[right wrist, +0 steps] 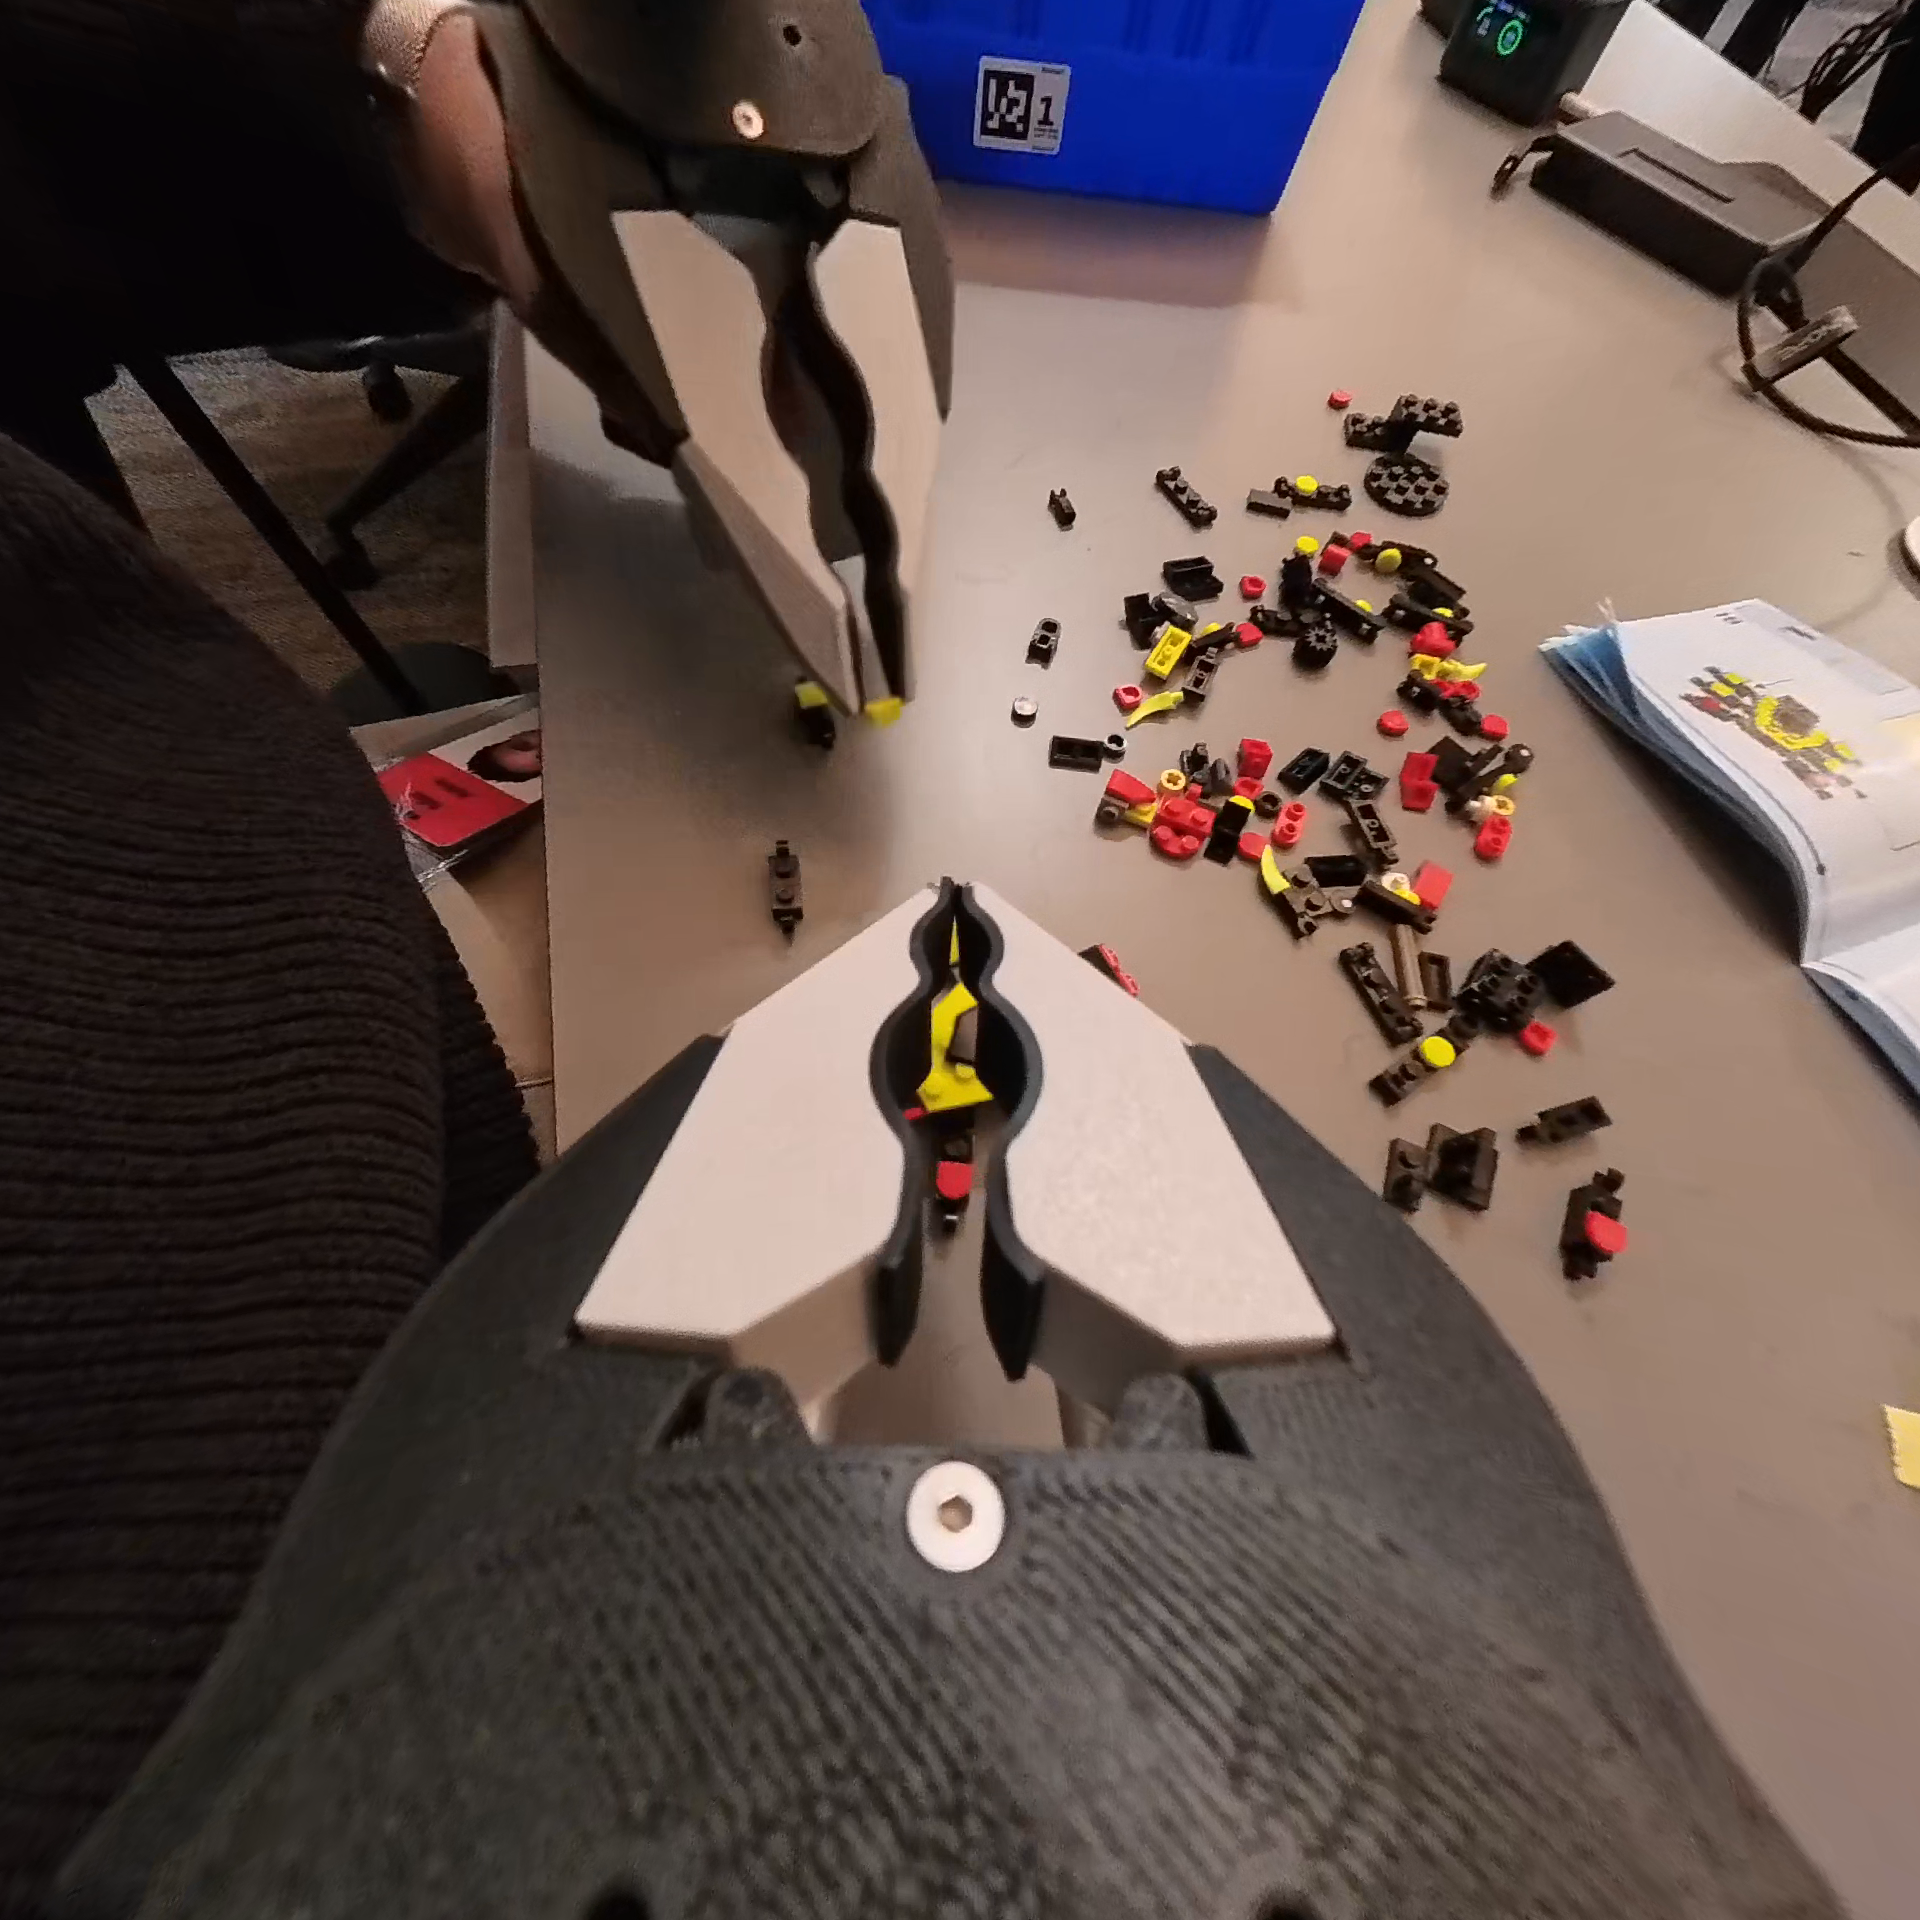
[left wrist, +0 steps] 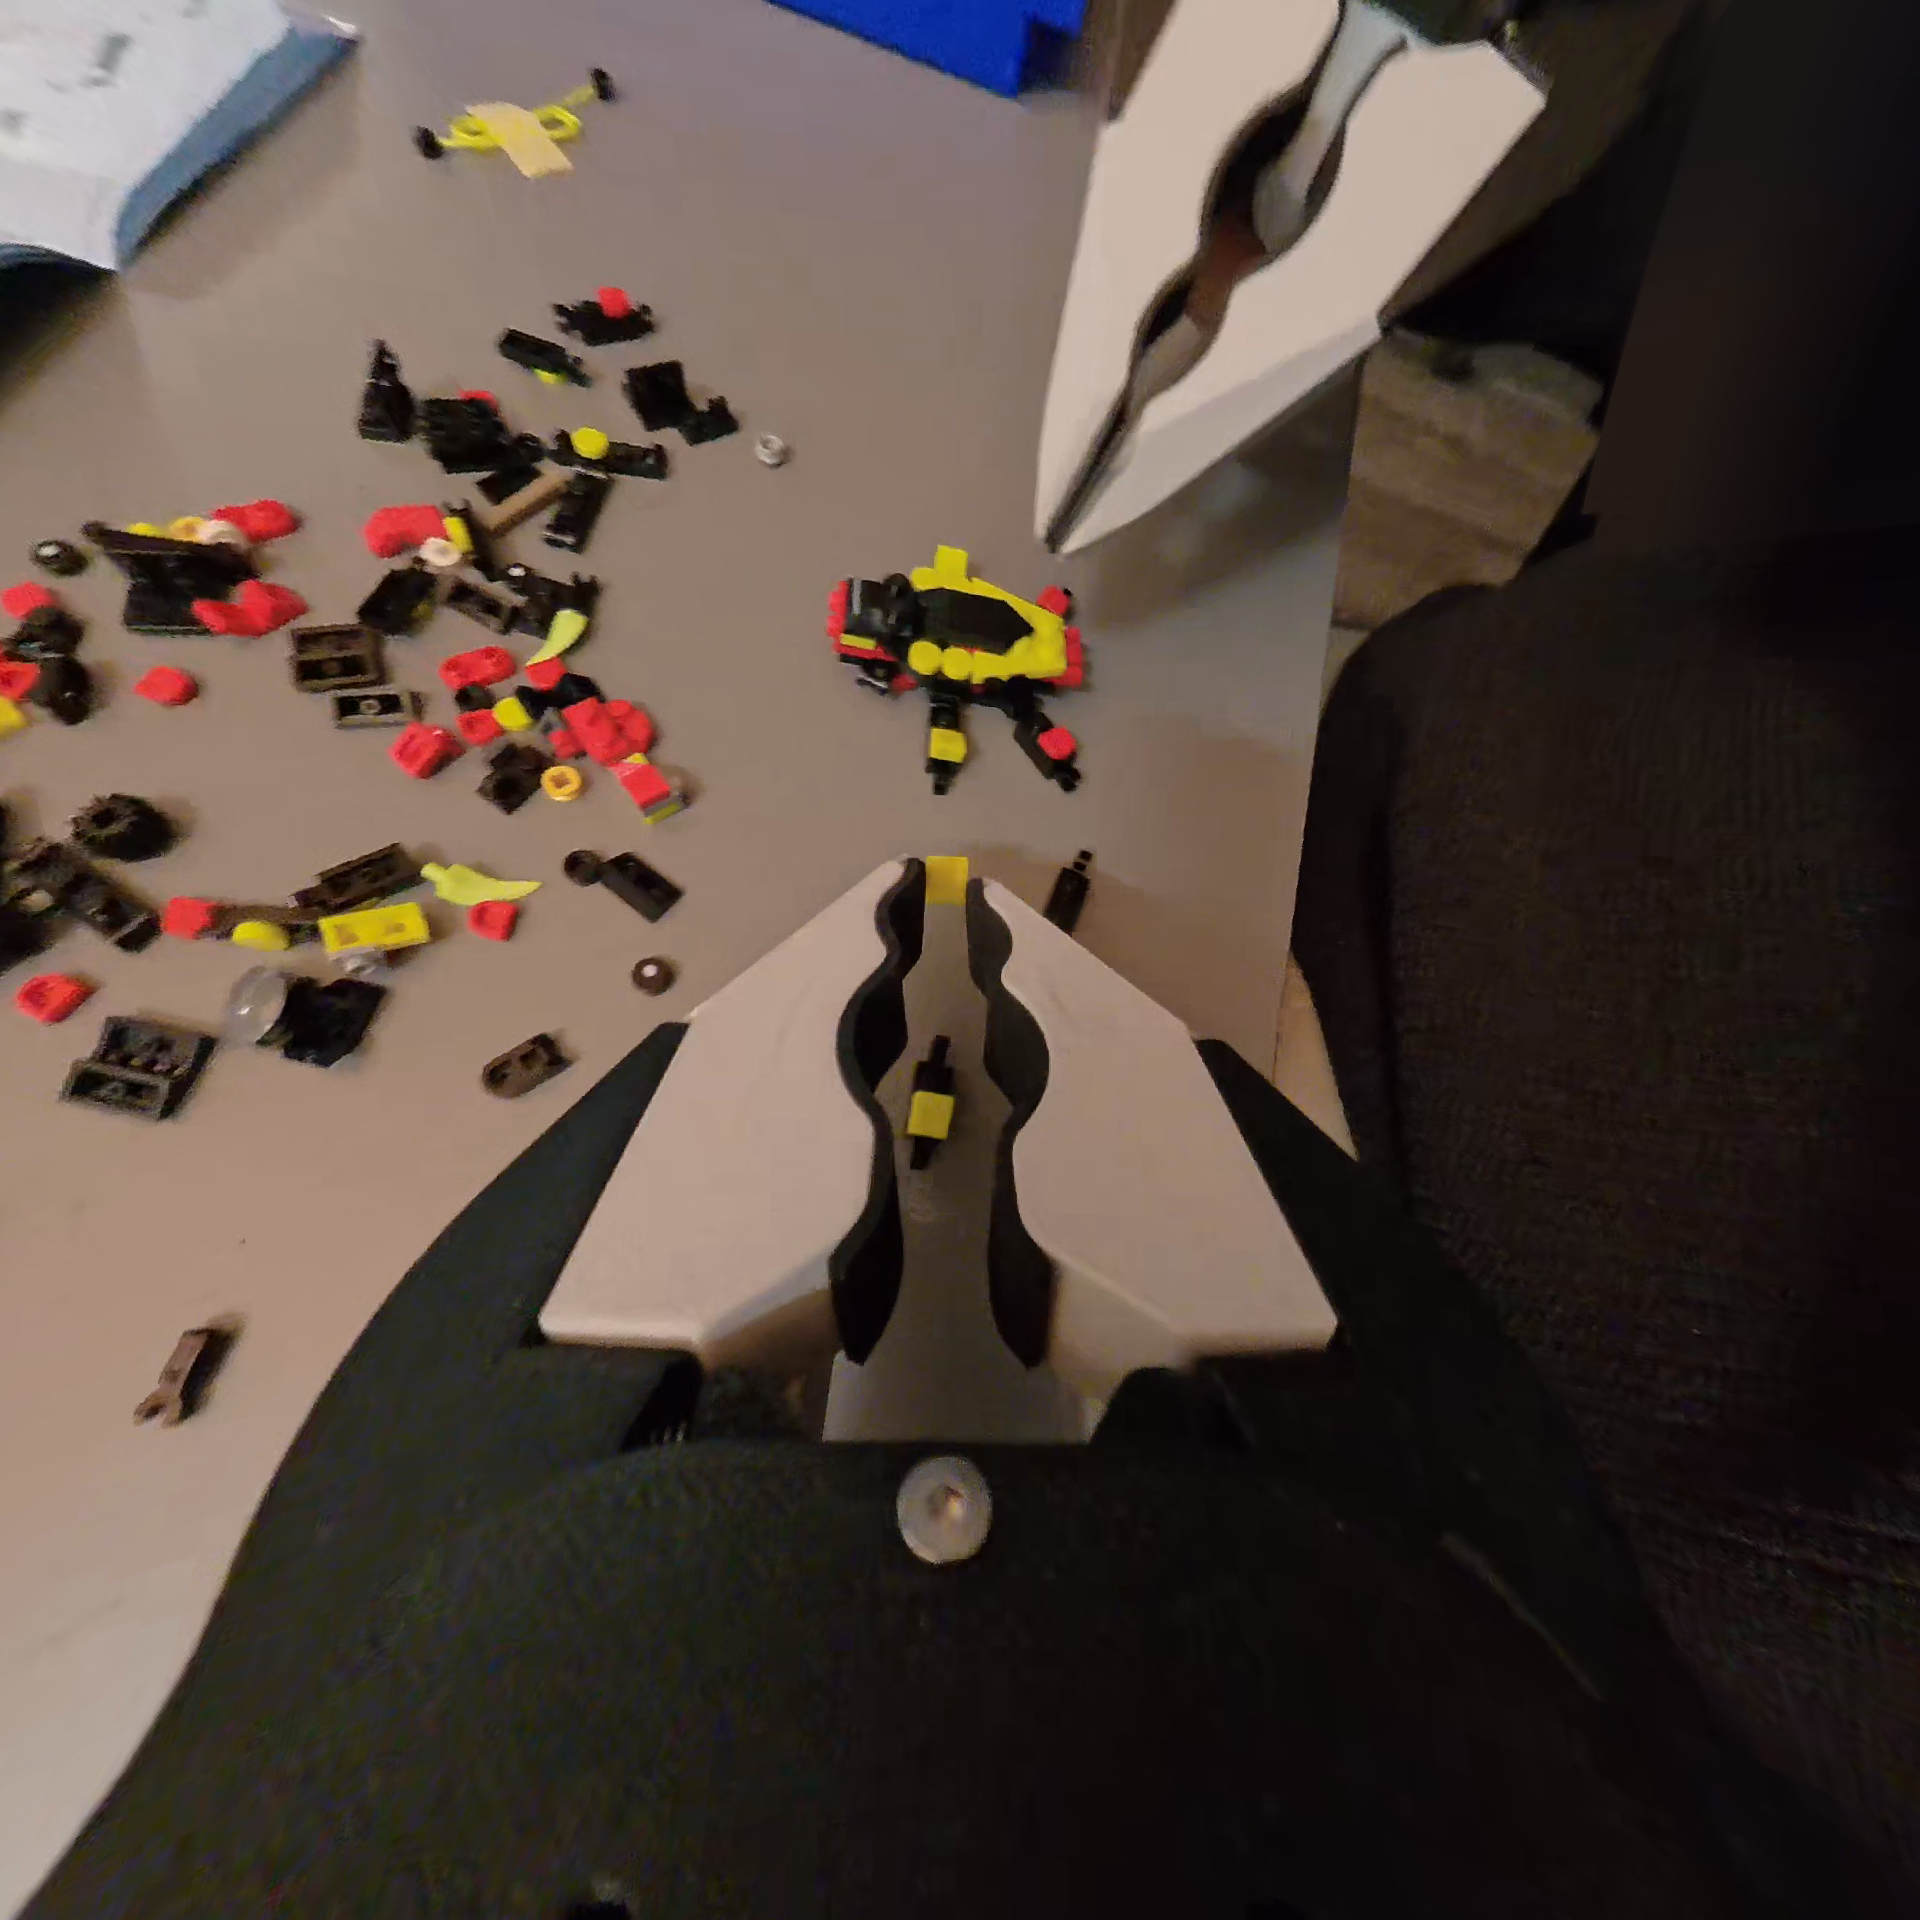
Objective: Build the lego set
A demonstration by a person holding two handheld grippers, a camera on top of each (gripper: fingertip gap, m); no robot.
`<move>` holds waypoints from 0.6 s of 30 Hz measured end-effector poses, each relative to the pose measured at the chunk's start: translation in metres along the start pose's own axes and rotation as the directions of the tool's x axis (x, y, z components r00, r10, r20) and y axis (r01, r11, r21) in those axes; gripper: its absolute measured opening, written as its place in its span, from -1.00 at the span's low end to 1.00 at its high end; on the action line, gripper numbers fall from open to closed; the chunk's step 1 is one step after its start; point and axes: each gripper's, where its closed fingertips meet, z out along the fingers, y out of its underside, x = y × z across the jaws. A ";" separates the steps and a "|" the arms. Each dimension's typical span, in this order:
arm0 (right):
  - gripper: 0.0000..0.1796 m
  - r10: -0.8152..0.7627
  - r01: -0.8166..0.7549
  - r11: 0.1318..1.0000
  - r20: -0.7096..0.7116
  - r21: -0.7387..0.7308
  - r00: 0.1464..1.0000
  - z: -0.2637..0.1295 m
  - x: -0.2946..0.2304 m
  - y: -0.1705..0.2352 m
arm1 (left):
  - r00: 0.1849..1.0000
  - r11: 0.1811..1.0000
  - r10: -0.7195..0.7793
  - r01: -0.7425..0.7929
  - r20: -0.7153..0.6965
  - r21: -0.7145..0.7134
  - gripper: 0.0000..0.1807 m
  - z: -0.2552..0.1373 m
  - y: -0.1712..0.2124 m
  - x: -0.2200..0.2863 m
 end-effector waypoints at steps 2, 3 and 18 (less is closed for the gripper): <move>-1.00 -0.003 0.003 1.000 0.025 -0.009 1.000 0.002 -0.005 0.001 | 1.000 1.000 -0.018 0.018 0.011 0.022 -0.93 -0.003 -0.003 -0.004; -1.00 -0.007 0.007 1.000 0.041 -0.018 0.999 0.004 -0.009 0.003 | 1.000 0.999 -0.020 0.019 0.014 0.028 -0.93 -0.003 -0.004 -0.005; -1.00 0.077 -0.077 0.997 0.174 -0.005 0.982 0.019 -0.033 -0.003 | 1.000 1.000 0.003 -0.003 0.010 -0.010 -0.93 0.003 0.002 0.000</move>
